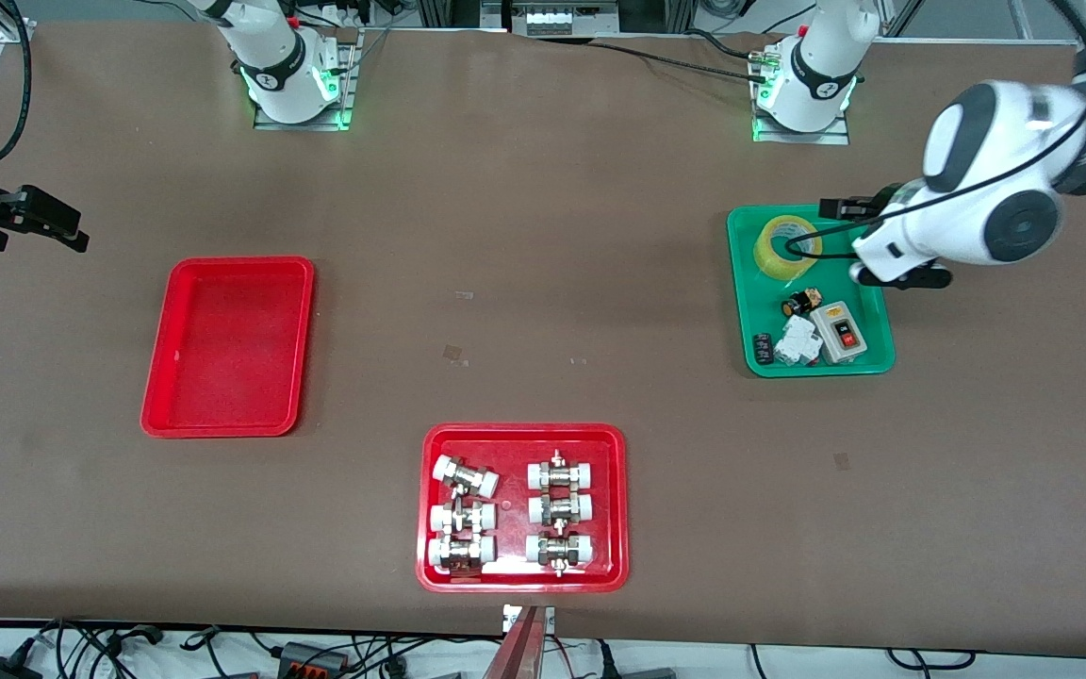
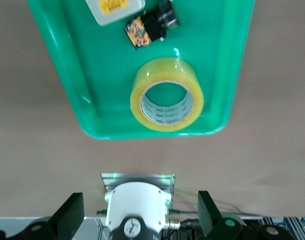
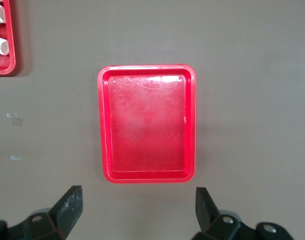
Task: Left arm passes tape to right arm into tray
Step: 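Grasp the yellow tape roll with the left gripper and lift it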
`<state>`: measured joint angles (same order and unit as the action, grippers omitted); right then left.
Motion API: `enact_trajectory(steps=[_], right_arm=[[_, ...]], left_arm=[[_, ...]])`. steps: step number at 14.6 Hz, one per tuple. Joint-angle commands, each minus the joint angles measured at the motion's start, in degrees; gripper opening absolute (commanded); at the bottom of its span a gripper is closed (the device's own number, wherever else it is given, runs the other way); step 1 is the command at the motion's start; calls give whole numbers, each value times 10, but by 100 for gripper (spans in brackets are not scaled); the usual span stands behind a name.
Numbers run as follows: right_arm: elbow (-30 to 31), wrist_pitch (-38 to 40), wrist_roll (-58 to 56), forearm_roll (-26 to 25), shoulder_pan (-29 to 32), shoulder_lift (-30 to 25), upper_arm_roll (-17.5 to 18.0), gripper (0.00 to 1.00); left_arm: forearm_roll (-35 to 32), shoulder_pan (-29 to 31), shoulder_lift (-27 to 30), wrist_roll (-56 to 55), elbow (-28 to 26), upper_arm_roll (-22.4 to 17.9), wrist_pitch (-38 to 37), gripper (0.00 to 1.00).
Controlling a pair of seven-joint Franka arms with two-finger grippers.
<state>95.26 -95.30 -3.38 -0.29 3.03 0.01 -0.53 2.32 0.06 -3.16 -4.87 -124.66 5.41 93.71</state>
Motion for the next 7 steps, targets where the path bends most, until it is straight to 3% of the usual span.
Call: enact_trajectory(steps=[1, 4, 7], right_arm=[[-5, 1, -2, 0, 2, -3, 2, 100], [-5, -1, -2, 2, 2, -3, 3, 100], [-6, -6, -2, 2, 2, 0, 2, 100]], left_arm=[[11, 21, 5, 15, -91, 0, 92, 100], [11, 49, -53, 17, -98, 0, 143, 100], [14, 52, -76, 16, -127, 2, 200, 100]])
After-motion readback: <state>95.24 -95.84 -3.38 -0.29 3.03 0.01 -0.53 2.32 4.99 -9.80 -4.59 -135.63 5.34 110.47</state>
